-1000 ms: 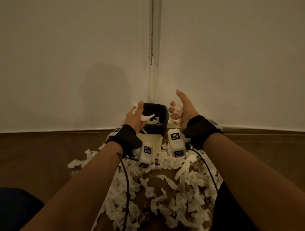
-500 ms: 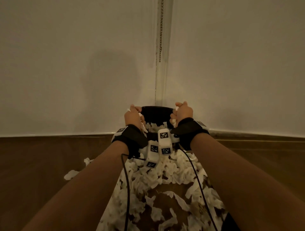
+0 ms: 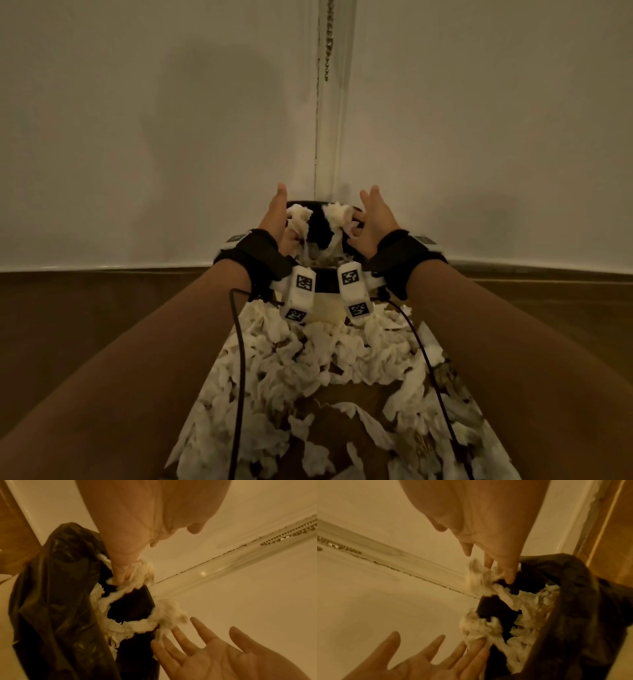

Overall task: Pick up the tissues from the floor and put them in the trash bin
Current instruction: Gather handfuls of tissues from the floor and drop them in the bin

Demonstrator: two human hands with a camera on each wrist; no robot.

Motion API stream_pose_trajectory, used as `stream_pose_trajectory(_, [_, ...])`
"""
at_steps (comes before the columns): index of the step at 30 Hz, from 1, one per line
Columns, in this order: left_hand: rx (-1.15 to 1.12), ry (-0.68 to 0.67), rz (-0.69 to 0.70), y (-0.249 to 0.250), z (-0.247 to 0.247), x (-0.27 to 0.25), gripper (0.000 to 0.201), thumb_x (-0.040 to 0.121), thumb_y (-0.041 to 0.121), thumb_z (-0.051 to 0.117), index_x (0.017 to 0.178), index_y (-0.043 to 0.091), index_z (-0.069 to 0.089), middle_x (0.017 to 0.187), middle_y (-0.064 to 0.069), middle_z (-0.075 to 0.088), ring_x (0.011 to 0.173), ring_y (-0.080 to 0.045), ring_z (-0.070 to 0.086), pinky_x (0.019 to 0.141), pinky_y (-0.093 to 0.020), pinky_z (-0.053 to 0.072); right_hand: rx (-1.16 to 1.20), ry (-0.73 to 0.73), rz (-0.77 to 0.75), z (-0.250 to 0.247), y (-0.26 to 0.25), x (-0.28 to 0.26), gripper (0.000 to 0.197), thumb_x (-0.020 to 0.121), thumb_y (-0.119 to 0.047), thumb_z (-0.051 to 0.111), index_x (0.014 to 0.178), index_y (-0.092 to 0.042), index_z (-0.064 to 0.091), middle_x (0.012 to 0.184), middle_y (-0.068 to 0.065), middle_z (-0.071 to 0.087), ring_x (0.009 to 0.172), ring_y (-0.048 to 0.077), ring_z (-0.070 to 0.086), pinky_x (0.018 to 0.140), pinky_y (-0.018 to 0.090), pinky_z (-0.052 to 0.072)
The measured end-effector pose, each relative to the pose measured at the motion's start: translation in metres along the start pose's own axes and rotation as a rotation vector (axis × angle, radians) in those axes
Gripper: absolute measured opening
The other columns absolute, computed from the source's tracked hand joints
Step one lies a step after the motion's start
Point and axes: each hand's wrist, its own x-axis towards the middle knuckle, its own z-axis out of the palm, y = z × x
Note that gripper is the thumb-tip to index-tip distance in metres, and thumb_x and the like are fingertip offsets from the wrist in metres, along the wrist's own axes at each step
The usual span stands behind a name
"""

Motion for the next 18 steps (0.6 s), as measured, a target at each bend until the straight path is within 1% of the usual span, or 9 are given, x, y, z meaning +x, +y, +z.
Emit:
stream_pose_trajectory(2, [-0.017, 0.013, -0.024, -0.002, -0.003, -0.003, 0.078, 0.09, 0.065, 0.026, 0.149, 0.016, 0.01, 0.15, -0.006, 0.027, 0.131, -0.034, 0.037, 0.102, -0.042, 0.034, -0.118, 0.028, 0.009, -0.003, 0.002, -0.001, 0.063, 0.095, -0.06, 0.02, 0.15, -0.029, 0.016, 0.157, 0.007, 0.017, 0.142, 0.035, 0.018, 0.114, 0.049, 0.021])
stream_pose_trajectory(5, [0.02, 0.029, 0.013, -0.002, -0.01, -0.008, 0.075, 0.09, 0.065, 0.028, 0.149, 0.02, 0.013, 0.154, -0.009, 0.021, 0.136, -0.036, 0.03, 0.104, -0.044, 0.032, -0.19, 0.077, -0.007, -0.009, -0.003, -0.004, 0.064, 0.095, -0.06, 0.018, 0.15, -0.027, 0.016, 0.156, 0.006, 0.02, 0.141, 0.036, 0.021, 0.111, 0.05, 0.026])
stream_pose_trajectory(7, [0.047, 0.041, 0.072, -0.001, -0.014, -0.014, 0.069, 0.093, 0.061, 0.028, 0.149, 0.022, 0.017, 0.154, -0.009, 0.021, 0.135, -0.034, 0.033, 0.106, -0.046, 0.031, -0.201, 0.095, -0.023, -0.012, -0.01, -0.011, 0.063, 0.096, -0.059, 0.018, 0.149, -0.026, 0.019, 0.154, 0.008, 0.025, 0.139, 0.036, 0.025, 0.108, 0.049, 0.03])
stream_pose_trajectory(9, [0.063, 0.043, 0.119, -0.001, -0.015, -0.023, 0.061, 0.096, 0.056, 0.029, 0.146, 0.022, 0.025, 0.151, -0.007, 0.029, 0.129, -0.029, 0.041, 0.104, -0.045, 0.035, -0.213, 0.107, -0.033, -0.015, -0.016, -0.021, 0.063, 0.096, -0.059, 0.019, 0.147, -0.024, 0.025, 0.15, 0.011, 0.033, 0.136, 0.036, 0.031, 0.106, 0.047, 0.036])
stream_pose_trajectory(11, [0.074, 0.052, 0.13, -0.004, -0.015, -0.036, 0.051, 0.098, 0.049, 0.031, 0.139, 0.021, 0.039, 0.134, -0.004, 0.048, 0.11, -0.02, 0.054, 0.091, -0.038, 0.044, -0.223, 0.128, -0.03, -0.02, -0.017, -0.033, 0.062, 0.096, -0.059, 0.022, 0.143, -0.02, 0.036, 0.142, 0.012, 0.043, 0.128, 0.033, 0.041, 0.097, 0.042, 0.042])
stream_pose_trajectory(13, [0.109, 0.066, 0.116, -0.011, -0.013, -0.052, 0.04, 0.098, 0.044, 0.034, 0.127, 0.022, 0.052, 0.104, 0.002, 0.061, 0.085, -0.012, 0.058, 0.073, -0.03, 0.045, -0.21, 0.154, -0.029, -0.025, -0.011, -0.048, 0.058, 0.097, -0.055, 0.025, 0.137, -0.017, 0.044, 0.134, 0.011, 0.051, 0.113, 0.028, 0.051, 0.089, 0.037, 0.045])
stream_pose_trajectory(15, [0.189, 0.078, 0.087, -0.024, -0.01, -0.069, 0.03, 0.097, 0.039, 0.038, 0.113, 0.024, 0.059, 0.082, 0.005, 0.06, 0.072, -0.009, 0.055, 0.064, -0.026, 0.041, -0.21, 0.185, -0.016, -0.032, 0.005, -0.063, 0.053, 0.098, -0.051, 0.029, 0.132, -0.015, 0.049, 0.125, 0.012, 0.056, 0.097, 0.024, 0.055, 0.089, 0.038, 0.047])
stream_pose_trajectory(17, [0.278, 0.084, 0.056, -0.042, -0.009, -0.085, 0.022, 0.095, 0.036, 0.044, 0.103, 0.023, 0.06, 0.075, 0.005, 0.058, 0.067, -0.01, 0.053, 0.06, -0.024, 0.037, -0.213, 0.208, 0.011, -0.039, 0.026, -0.077, 0.049, 0.099, -0.045, 0.032, 0.128, -0.012, 0.052, 0.114, 0.013, 0.06, 0.096, 0.025, 0.058, 0.097, 0.045, 0.046])
stream_pose_trajectory(18, [0.311, 0.077, 0.042, -0.052, -0.009, -0.093, 0.021, 0.094, 0.034, 0.046, 0.104, 0.021, 0.06, 0.075, 0.004, 0.057, 0.066, -0.01, 0.052, 0.059, -0.024, 0.036, -0.223, 0.218, 0.027, -0.043, 0.038, -0.083, 0.045, 0.099, -0.042, 0.034, 0.125, -0.01, 0.054, 0.107, 0.012, 0.062, 0.097, 0.025, 0.059, 0.096, 0.047, 0.048])
